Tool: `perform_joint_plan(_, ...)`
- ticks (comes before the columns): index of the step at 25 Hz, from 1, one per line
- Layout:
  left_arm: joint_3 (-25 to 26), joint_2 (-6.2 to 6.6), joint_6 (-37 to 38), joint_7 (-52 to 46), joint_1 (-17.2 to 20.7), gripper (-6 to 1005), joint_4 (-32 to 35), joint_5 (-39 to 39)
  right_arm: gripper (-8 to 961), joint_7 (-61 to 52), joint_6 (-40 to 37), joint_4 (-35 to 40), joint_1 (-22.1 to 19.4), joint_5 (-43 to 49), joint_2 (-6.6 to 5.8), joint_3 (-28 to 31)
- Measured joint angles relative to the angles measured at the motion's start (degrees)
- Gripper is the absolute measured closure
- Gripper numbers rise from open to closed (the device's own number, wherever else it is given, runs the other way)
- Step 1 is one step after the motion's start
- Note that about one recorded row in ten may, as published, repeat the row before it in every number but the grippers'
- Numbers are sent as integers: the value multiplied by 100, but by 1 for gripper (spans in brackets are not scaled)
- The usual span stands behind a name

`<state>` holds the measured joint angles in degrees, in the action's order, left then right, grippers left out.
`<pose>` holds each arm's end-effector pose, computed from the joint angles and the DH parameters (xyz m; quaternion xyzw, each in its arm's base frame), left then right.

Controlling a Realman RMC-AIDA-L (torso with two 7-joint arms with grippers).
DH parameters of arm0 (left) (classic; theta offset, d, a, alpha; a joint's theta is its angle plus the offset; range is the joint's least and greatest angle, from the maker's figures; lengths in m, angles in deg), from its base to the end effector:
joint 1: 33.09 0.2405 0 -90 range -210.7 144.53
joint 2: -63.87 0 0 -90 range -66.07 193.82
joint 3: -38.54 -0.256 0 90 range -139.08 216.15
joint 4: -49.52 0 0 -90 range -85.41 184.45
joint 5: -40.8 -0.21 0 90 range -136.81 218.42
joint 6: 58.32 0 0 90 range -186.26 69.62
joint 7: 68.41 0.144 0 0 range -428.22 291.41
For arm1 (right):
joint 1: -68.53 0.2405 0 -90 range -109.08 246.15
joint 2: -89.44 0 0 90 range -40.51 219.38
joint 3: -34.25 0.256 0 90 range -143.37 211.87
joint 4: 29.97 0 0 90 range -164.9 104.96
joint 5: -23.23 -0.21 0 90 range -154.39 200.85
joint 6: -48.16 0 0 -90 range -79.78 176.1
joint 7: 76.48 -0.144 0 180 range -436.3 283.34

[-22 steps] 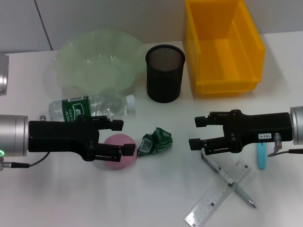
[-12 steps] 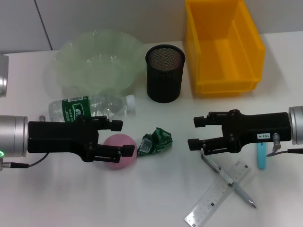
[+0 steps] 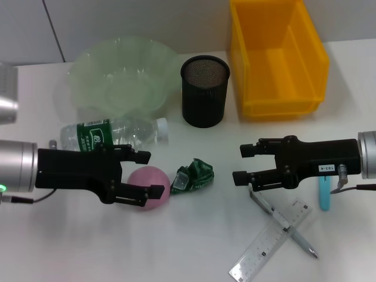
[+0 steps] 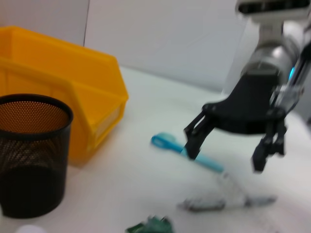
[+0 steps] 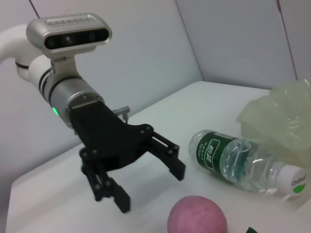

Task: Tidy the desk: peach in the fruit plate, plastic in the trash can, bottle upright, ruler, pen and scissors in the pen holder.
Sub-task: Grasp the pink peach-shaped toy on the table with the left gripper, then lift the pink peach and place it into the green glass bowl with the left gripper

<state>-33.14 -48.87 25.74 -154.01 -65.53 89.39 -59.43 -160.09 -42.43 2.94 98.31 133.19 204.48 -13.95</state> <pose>-0.2282 0.3377 -0.0188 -0.9765 -0.1490 -0.1529 0.0291 0.2691 0.3198 -0.0012 -0.9376 0.2527 0.2283 0.0697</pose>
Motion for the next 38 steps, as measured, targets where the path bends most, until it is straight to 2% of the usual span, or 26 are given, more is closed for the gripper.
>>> perform_joint_plan(2, 3, -62, -103, -22, -1, 137, 204, -230, 121, -4, 8, -2, 1, 0, 0, -7)
perform_joint_plan(3, 10, -181, -304, -54, -12, 137, 530, -714, 121, -6, 18, -7, 1, 0, 0, -20)
perform_joint_plan(4, 10, -181, -304, -54, -12, 137, 530, -714, 121, -6, 18, -7, 1, 0, 0, -20)
perform_joint_plan(5, 12, -267, -430, -72, -37, 137, 704, -1065, 121, -6, 20, -9, 0, 0, 0, -20)
perform_joint_plan(6, 12, -267, -430, -72, -37, 136, 704, -1065, 121, -7, 23, -11, -3, 0, 0, -21)
perform_joint_plan(8, 14, -428, -633, -143, -139, 136, 879, -1675, 121, -15, 30, -12, -18, 0, 0, -17)
perform_joint_plan(10, 13, -451, -661, -155, -154, 136, 892, -1758, 121, -17, 32, -13, -23, 0, 4, -9)
perform_joint_plan(13, -22, -551, -855, -220, -260, 136, 924, -2173, 122, -17, 33, -16, -24, -1, 6, -11)
perform_joint_plan(23, -57, -556, -766, -431, -376, 152, 889, -2440, 122, -23, 51, -22, -13, -1, 9, -10)
perform_joint_plan(27, -43, -556, -745, -431, -374, 352, 905, -2458, 122, -24, 52, -21, -4, -1, 9, -14)
perform_joint_plan(36, 216, -556, -446, -442, -375, 530, 925, -2400, 122, -24, 55, -21, 16, -1, 9, -22)
perform_joint_plan(38, 536, -552, -148, -453, -395, 569, 962, -2283, 122, -24, 58, -21, 13, -1, 9, -23)
